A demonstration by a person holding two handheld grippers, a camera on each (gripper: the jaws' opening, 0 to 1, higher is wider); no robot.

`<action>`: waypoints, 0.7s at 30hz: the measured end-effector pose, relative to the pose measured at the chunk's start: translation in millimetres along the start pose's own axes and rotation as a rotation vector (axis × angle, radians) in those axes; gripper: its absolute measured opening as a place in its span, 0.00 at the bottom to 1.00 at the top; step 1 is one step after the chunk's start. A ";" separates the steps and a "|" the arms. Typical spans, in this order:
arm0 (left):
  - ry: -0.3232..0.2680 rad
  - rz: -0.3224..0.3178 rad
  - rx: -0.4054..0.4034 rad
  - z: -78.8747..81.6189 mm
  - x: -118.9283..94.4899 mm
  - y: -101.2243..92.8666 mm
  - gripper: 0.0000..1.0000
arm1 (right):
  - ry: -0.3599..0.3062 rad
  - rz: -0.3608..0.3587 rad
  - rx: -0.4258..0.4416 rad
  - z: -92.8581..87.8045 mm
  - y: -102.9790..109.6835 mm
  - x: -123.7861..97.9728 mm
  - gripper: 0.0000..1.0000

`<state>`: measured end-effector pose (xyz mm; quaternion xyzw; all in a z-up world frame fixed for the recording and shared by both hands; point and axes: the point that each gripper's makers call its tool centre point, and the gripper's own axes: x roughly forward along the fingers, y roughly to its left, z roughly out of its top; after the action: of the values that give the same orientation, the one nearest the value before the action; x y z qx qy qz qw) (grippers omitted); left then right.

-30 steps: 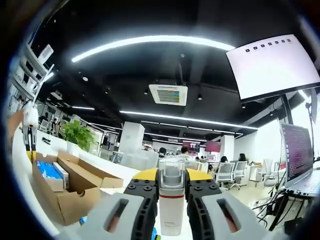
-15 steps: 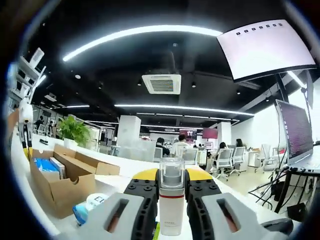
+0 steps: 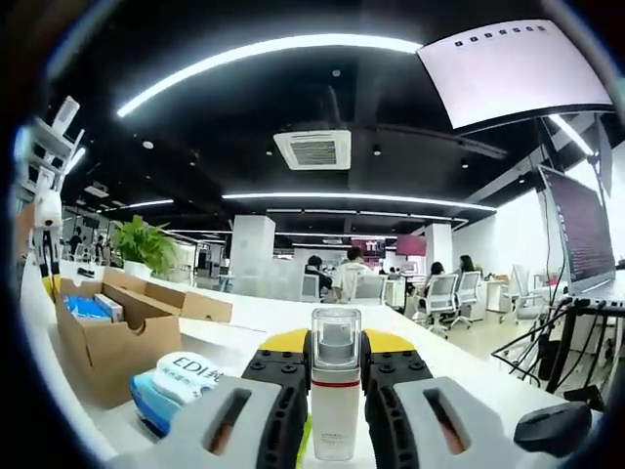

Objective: Operate the shoe box by opening the lid, removing the specified soft item, and placing it in the target area until the item is outside and the box remains undamaged.

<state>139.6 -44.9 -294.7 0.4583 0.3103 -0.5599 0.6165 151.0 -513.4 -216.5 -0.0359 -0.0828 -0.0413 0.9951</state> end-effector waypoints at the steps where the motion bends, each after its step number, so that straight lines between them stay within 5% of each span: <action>1: 0.000 0.000 0.000 0.0 0.0 0.0 0.05 | 0.003 0.000 -0.001 -1.0 -0.5 0.4 0.18; 21: -0.001 -0.004 0.008 -0.3 0.0 -0.2 0.05 | 0.037 -0.002 0.020 -20.9 -2.8 2.6 0.18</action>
<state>139.5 -44.6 -294.8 0.4599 0.3089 -0.5627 0.6136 156.7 -518.1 -236.5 -0.0252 -0.0648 -0.0421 0.9967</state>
